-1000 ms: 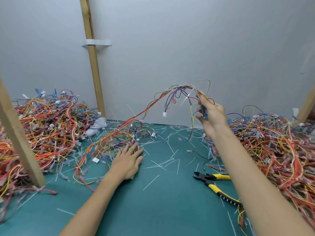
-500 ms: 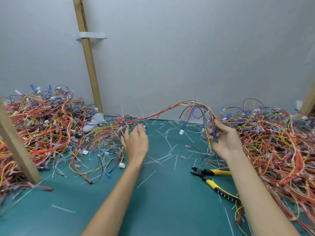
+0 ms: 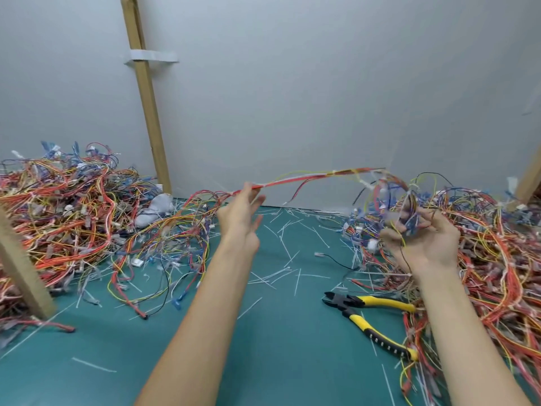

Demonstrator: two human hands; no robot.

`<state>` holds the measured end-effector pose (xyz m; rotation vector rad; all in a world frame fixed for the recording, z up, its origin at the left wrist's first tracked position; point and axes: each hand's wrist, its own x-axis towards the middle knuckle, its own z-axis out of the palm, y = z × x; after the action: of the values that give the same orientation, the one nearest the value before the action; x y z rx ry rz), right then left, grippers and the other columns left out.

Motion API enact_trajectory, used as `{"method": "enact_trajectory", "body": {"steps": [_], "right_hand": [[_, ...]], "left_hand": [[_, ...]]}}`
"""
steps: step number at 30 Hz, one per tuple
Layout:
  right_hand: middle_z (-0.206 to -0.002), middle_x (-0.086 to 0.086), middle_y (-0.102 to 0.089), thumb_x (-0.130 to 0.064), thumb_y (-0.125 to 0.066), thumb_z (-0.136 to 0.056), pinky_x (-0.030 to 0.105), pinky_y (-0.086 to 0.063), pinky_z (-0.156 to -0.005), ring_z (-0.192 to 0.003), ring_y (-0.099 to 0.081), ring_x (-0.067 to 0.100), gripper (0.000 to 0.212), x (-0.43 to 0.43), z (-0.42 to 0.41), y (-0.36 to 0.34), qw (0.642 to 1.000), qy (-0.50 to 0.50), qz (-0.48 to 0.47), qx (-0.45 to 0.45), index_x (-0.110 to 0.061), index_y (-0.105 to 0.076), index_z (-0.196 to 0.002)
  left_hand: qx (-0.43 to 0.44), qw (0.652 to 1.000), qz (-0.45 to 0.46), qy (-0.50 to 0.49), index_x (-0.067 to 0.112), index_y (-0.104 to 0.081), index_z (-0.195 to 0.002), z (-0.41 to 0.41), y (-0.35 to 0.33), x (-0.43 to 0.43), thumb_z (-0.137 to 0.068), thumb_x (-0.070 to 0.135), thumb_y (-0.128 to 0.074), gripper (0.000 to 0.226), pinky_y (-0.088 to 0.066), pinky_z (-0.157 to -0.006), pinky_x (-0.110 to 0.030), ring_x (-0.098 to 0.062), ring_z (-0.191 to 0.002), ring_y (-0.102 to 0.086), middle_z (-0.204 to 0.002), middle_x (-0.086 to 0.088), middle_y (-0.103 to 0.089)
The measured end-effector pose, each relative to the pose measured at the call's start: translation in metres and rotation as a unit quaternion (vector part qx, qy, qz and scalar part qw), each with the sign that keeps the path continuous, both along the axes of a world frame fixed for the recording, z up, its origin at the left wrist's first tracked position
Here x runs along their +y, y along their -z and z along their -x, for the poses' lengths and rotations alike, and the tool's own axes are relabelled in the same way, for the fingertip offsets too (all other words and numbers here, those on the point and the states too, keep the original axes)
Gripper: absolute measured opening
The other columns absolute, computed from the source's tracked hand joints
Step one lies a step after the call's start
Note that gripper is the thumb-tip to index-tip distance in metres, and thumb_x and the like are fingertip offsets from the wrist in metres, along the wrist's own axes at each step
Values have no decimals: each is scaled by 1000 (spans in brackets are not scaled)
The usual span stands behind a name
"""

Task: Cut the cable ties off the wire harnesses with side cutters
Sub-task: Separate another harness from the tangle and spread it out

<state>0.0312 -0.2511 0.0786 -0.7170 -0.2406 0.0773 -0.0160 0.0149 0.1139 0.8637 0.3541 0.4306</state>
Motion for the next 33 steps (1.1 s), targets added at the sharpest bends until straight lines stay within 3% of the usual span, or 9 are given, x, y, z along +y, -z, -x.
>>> {"method": "enact_trajectory", "body": {"steps": [3, 6, 11, 15, 17, 21, 26, 29, 33], "right_hand": [[-72, 2, -56, -20, -48, -86, 20, -35, -49, -53, -43, 11, 21, -2, -4, -1, 996, 47, 56, 50, -11, -64, -76], [-74, -1, -50, -21, -40, -98, 17, -37, -40, -53, -40, 9, 25, 5, -6, 6, 986, 39, 112, 116, -15, -59, -84], [-69, -3, -44, -20, -42, -100, 16, -39, -39, -50, -41, 8, 22, 17, -11, 15, 970, 49, 157, 179, -14, -63, -102], [-69, -3, -47, -22, -48, -98, 16, -41, -40, -48, -45, 8, 14, 21, -11, 10, 972, 39, 147, 181, -17, -60, -99], [-68, -4, -49, -22, -48, -99, 17, -39, -40, -47, -45, 7, 16, 22, -10, 7, 973, 39, 151, 171, -16, -61, -90], [-68, -3, -49, -21, -47, -100, 16, -33, -48, -55, -43, 8, 20, 26, -8, 5, 973, 40, 157, 162, -16, -62, -89], [-68, -2, -55, -22, -43, -102, 18, -34, -54, -55, -47, 10, 23, 25, -6, 4, 970, 62, 146, 185, -16, -60, -86], [-67, -1, -56, -24, -48, -100, 21, -39, -58, -60, -49, 11, 21, 24, -4, 0, 967, 78, 115, 214, -18, -55, -82], [-70, -1, -60, -26, -49, -98, 24, -49, -56, -59, -58, 12, 23, 26, 4, -7, 977, 59, 47, 197, -19, -62, -80]], "left_hand": [[-54, 998, 4, -9, 14, -57, -75, 2, -16, -6, -98, 20, -56, 24, -45, -50, -19, -6, -50, -64, -71, 3, -63], [-41, 992, -114, 26, 11, -59, -81, 7, -11, -12, -98, 13, -53, 18, -43, -42, -16, -4, -40, -55, -78, -1, -61], [50, 903, -362, 226, 6, -57, -86, 23, 10, -17, -98, 7, -48, 15, -46, -41, -17, -6, -40, -57, -78, -7, -65], [-76, 884, -452, -92, 9, -57, -85, 17, -12, -19, -100, 17, -47, 20, -50, -48, -25, -8, -42, -60, -74, 3, -70], [-150, 842, -486, -180, 9, -59, -92, 15, -23, -22, -100, 20, -47, 18, -52, -57, -28, -9, -49, -62, -69, 8, -68], [-89, 691, -713, 74, 12, -65, -84, 14, -25, -37, -92, 16, -52, 15, -56, -64, -38, -17, -58, -66, -71, 0, -72], [-67, 815, -574, 40, 9, -64, -79, 21, -4, -60, -90, 20, -53, 19, -56, -59, -33, -19, -51, -66, -66, -2, -73], [8, 823, -549, 149, 11, -66, -83, 32, 28, -71, -92, 19, -48, 22, -57, -61, -31, -9, -44, -62, -70, -5, -74], [88, 844, -483, 217, 6, -69, -81, 49, 59, -72, -88, 20, -50, 25, -54, -47, -26, -16, -42, -61, -65, -3, -73]]}}
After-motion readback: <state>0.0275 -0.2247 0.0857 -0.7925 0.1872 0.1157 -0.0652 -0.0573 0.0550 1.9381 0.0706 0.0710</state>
